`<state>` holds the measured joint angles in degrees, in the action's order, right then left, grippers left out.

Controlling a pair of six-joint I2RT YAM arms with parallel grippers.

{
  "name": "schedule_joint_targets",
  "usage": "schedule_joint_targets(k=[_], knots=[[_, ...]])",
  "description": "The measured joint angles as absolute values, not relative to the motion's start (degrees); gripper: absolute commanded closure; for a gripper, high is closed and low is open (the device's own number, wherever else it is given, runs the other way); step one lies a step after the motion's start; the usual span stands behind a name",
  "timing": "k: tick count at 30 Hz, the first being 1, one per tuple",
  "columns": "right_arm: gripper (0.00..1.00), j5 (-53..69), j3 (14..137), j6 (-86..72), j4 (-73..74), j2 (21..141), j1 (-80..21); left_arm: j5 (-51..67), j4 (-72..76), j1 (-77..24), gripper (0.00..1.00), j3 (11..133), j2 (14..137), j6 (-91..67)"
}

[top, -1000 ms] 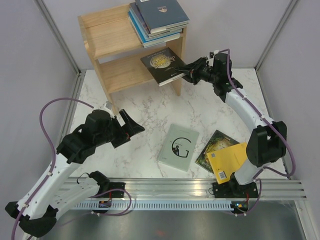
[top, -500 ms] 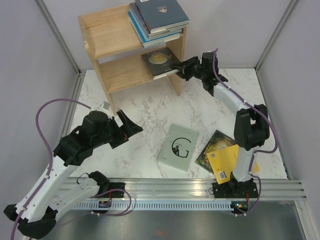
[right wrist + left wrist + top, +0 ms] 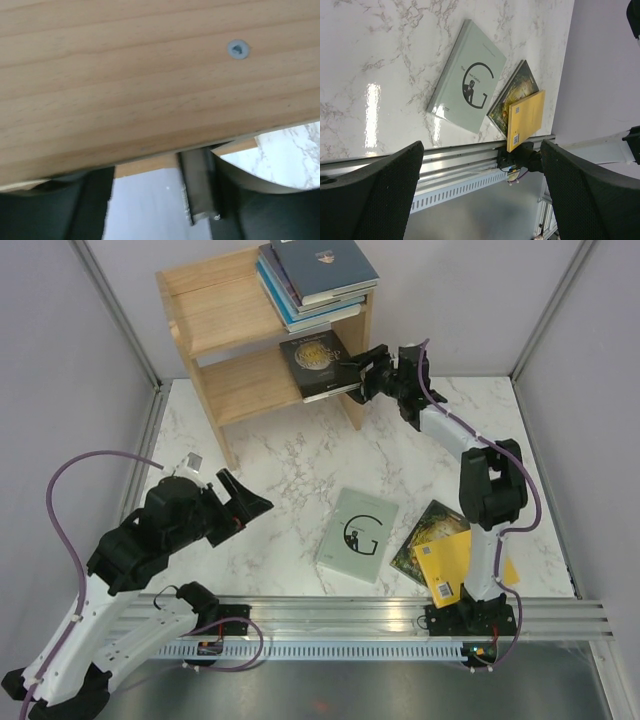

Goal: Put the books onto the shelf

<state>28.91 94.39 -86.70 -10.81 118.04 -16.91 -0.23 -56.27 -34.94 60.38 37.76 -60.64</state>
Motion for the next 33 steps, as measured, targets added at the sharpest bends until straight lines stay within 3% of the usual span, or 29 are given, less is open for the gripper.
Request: schedule_joint_targets(k=[5, 20, 28, 33], knots=[[0.21, 29.6, 90.0, -86.3, -12.1, 115.2, -16.0, -1.0, -57.7, -34.9, 0.00, 60.4, 37.6, -61.0], [0.20, 34.0, 81.2, -81.1, -7.5, 110.4, -14.5, 0.6, -57.1, -34.7, 0.02, 59.9, 40.6, -60.4], [0.19, 28.1, 77.9, -58.7, 15.1, 93.5, -14.2, 9.5, -49.6, -34.7, 0.00, 53.9, 51.7, -56.0], [0.20, 21.8, 65.3, -46.9, 26.1, 78.6, -14.2, 13.9, -43.5, -34.7, 0.00, 50.3, 59.2, -51.7]])
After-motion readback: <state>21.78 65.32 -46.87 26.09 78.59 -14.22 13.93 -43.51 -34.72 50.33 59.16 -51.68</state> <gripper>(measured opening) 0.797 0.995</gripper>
